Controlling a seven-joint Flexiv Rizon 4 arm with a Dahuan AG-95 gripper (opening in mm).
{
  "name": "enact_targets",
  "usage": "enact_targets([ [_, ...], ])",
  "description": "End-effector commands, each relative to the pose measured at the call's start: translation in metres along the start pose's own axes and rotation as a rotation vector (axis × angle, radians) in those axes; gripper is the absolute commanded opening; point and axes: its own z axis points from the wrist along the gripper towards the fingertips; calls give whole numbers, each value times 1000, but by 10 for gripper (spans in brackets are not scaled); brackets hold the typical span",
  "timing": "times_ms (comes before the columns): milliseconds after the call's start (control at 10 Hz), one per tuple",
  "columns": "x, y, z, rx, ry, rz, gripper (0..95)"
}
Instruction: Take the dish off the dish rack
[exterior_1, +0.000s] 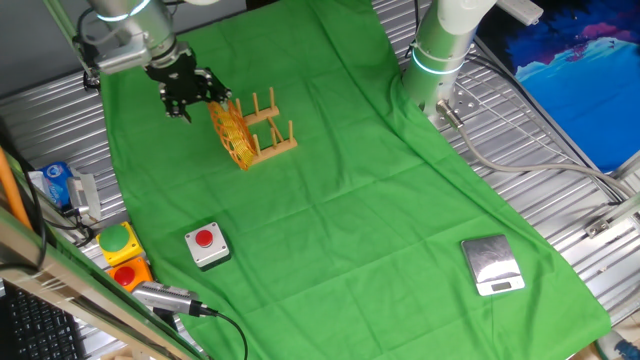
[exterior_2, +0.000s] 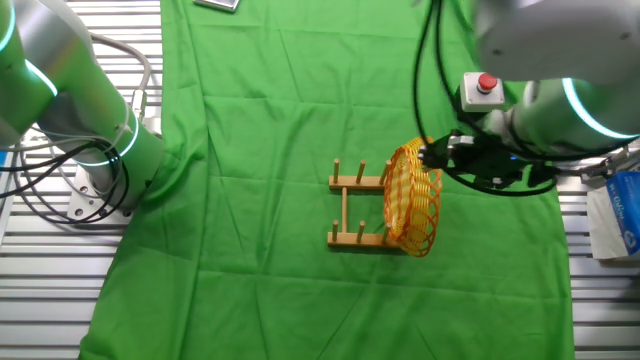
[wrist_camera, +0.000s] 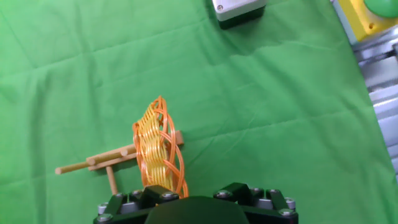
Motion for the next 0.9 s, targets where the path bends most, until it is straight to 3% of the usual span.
enact_targets([
  [100, -1, 1, 3, -6, 2, 1, 760],
  [600, -8, 5, 14, -4, 8, -8, 760],
  [700, -9, 6, 17, -5, 8, -13, 570],
  [900, -8, 6, 22, -8, 7, -31, 570],
])
